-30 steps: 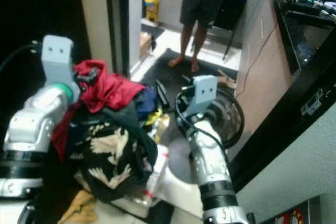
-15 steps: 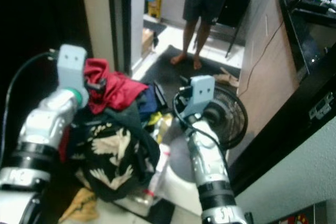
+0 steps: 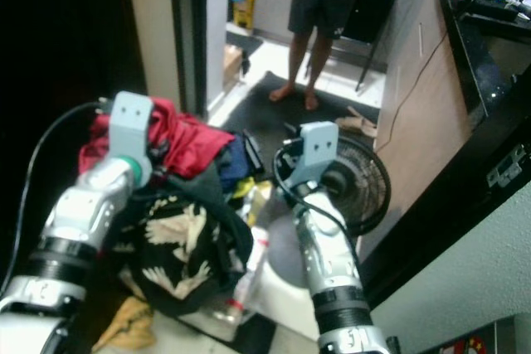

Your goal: Clothes washing

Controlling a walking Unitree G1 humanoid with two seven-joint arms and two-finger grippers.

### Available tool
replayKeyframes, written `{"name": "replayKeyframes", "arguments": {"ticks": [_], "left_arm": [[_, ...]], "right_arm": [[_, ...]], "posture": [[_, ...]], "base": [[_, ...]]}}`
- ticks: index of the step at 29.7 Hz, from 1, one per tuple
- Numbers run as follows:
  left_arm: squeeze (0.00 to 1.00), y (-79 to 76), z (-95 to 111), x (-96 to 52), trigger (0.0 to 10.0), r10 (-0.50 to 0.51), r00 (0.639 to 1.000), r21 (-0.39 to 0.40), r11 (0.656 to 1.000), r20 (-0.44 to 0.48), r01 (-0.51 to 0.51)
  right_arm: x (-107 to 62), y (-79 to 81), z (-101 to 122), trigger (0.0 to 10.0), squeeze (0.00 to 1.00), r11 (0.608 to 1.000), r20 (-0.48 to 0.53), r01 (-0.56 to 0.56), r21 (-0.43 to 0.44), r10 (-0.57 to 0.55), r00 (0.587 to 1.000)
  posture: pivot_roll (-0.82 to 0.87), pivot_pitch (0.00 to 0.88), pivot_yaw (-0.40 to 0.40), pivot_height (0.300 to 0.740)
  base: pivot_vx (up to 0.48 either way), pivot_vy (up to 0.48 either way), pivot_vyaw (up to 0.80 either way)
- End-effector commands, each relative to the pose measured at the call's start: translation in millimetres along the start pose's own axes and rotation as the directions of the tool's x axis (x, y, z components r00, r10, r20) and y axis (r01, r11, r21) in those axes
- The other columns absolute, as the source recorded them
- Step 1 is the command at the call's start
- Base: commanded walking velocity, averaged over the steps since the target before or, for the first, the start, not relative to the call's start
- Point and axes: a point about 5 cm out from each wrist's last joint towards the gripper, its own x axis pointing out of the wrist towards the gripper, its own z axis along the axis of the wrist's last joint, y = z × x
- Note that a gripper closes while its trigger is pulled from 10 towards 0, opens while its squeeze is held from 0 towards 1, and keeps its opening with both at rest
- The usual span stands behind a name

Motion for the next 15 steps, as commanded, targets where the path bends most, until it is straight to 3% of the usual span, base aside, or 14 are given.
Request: {"name": "replayKeyframes", "arguments": {"ticks": [1,6,8,12,14,15], "left_arm": [[0.0,-3.2,-4.9,-1.2,0.0,0.0,1.0,0.002,1.0,-0.005,0.0],[0.0,-7.5,10.0,-7.9,0.0,-0.008,0.995,0.04,0.999,0.095,0.004],[0.0,-10.3,26.4,-16.9,0.0,-0.026,0.978,0.078,0.997,0.208,0.01],[0.0,-11.5,30.7,-19.5,0.0,-0.037,0.971,0.087,0.996,0.237,0.017],[0.0,-16.7,52.8,-32.9,0.0,-0.088,0.919,0.118,0.992,0.385,0.046],[0.0,-21.4,79.2,-50.7,10.0,-0.123,0.849,0.153,0.987,0.515,0.05]], "right_arm": [[-1.1,-2.3,-2.0,10.0,0.0,1.0,-0.006,0.008,-0.005,-0.008,1.0],[-1.8,-3.6,-0.1,10.0,0.0,1.0,0.003,0.016,-0.007,-0.016,1.0],[-1.9,-4.5,3.0,10.0,0.0,1.0,0.014,0.022,-0.01,-0.021,1.0],[-1.7,-4.8,4.2,10.0,0.0,1.0,0.019,0.023,-0.01,-0.023,1.0],[-0.1,-5.5,11.7,10.0,0.0,0.999,0.051,0.033,-0.014,-0.032,0.998],[4.2,-5.1,26.3,10.0,0.0,0.999,0.104,0.037,-0.026,-0.034,0.994]], "posture": [[0.08,0.085,-0.035,0.74],[0.08,0.083,-0.028,0.74],[0.08,0.082,-0.026,0.74],[0.08,0.082,-0.026,0.74],[0.08,0.076,-0.022,0.74],[0.08,0.071,-0.02,0.74]], "base": [[0.0,0.0,0.0],[0.0,0.0,0.0],[0.0,0.0,0.0],[0.0,0.0,0.0],[0.0,0.0,0.0],[0.0,0.0,0.0]]}}
